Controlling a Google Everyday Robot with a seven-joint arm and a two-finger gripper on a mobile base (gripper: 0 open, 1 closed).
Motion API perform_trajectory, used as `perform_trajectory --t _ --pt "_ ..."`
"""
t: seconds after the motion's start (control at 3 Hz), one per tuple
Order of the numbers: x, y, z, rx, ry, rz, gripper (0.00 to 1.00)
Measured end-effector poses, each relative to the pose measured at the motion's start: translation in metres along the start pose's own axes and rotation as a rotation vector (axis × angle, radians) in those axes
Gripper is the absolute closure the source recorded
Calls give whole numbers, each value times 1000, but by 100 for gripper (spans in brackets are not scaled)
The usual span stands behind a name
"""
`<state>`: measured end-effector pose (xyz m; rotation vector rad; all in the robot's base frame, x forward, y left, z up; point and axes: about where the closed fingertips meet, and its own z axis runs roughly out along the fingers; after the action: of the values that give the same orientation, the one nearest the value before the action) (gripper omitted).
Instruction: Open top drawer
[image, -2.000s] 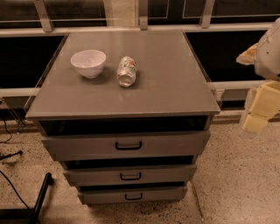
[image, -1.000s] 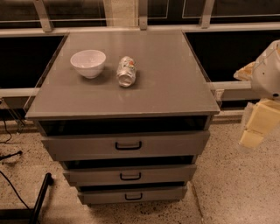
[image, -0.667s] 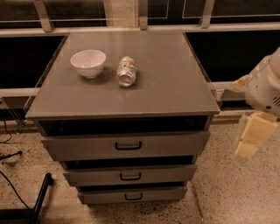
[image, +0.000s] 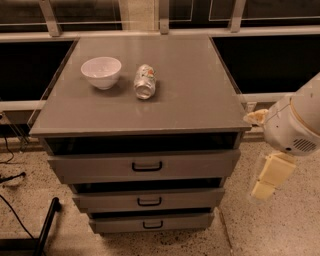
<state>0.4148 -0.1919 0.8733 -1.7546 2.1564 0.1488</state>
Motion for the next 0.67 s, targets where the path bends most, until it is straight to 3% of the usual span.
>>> perform_trajectory --t 0.33,0.67 --pt "-8 4 18 5 -54 -17 0" --pt "-8 5 19 4 -53 -16 0"
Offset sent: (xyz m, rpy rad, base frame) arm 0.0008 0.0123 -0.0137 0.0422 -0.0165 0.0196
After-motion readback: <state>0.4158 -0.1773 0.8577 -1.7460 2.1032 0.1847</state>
